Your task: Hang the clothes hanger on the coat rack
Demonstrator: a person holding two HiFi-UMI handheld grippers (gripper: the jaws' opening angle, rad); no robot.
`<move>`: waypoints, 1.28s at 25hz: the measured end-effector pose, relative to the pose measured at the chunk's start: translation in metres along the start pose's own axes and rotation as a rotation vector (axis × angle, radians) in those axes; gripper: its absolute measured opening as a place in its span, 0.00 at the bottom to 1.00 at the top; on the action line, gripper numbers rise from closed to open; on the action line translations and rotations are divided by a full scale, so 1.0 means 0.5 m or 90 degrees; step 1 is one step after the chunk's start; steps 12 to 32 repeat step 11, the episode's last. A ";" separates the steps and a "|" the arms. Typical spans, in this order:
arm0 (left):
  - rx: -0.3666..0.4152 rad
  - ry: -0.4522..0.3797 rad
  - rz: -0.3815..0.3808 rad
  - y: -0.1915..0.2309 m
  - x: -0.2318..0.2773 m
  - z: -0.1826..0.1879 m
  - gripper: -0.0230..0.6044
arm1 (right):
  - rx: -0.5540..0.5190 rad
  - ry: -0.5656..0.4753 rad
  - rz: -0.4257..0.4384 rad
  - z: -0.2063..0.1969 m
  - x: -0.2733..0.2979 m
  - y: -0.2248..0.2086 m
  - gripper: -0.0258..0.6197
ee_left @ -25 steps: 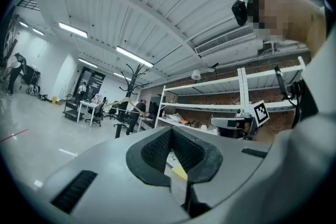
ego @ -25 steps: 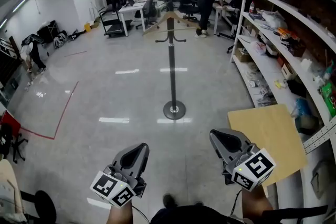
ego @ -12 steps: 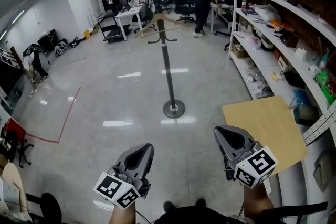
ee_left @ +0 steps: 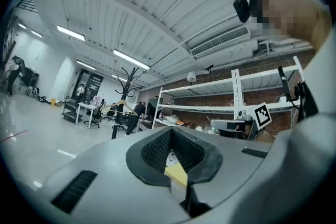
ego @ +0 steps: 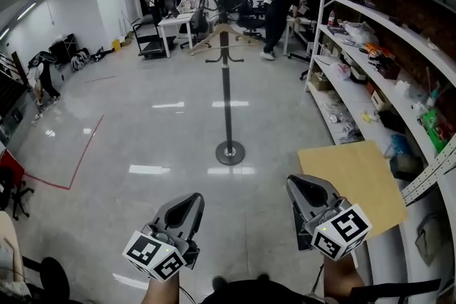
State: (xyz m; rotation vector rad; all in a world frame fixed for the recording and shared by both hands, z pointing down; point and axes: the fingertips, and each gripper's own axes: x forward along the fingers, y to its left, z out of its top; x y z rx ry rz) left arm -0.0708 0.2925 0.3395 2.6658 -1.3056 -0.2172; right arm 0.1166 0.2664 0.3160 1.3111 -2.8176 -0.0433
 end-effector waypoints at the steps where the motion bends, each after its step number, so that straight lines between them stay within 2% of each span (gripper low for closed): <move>1: -0.004 -0.002 0.004 0.004 -0.004 0.000 0.04 | -0.001 -0.001 0.002 0.002 0.002 0.004 0.05; 32: -0.005 0.000 -0.004 -0.008 -0.006 -0.004 0.04 | -0.004 0.002 -0.010 0.008 -0.010 0.001 0.05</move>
